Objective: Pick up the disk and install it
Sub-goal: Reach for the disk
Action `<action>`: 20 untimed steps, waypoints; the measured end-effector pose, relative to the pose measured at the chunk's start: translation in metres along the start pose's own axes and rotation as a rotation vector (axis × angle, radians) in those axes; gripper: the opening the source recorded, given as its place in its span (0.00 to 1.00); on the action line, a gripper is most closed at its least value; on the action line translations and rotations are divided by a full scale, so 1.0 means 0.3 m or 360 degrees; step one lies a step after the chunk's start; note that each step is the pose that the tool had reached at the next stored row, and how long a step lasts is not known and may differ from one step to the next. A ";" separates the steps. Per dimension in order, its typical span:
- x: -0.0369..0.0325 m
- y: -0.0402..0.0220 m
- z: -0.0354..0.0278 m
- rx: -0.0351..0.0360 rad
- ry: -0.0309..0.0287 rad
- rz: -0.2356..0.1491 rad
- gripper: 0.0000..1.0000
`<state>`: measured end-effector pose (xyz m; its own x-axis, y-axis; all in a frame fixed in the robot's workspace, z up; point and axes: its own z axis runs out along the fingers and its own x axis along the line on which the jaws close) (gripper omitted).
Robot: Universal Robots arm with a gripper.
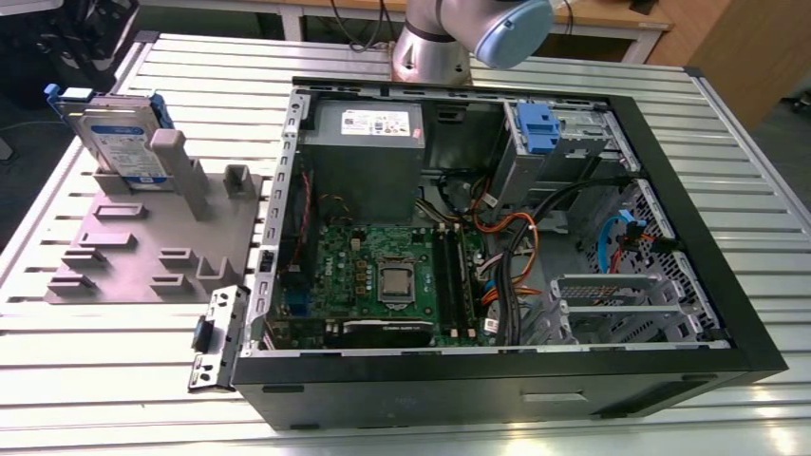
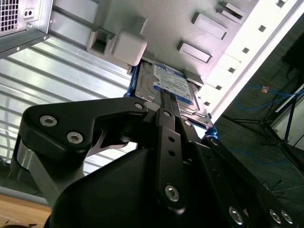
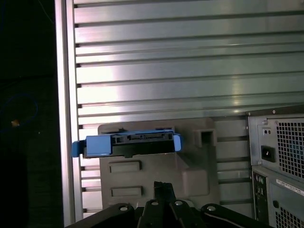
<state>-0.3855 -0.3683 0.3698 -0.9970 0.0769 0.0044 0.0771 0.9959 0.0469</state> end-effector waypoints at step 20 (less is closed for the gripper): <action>0.020 -0.002 0.005 0.0000 0.00000 0.0000 0.11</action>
<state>-0.3914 -0.3683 0.3683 -0.9970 0.0770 0.0044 0.0771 0.9959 0.0469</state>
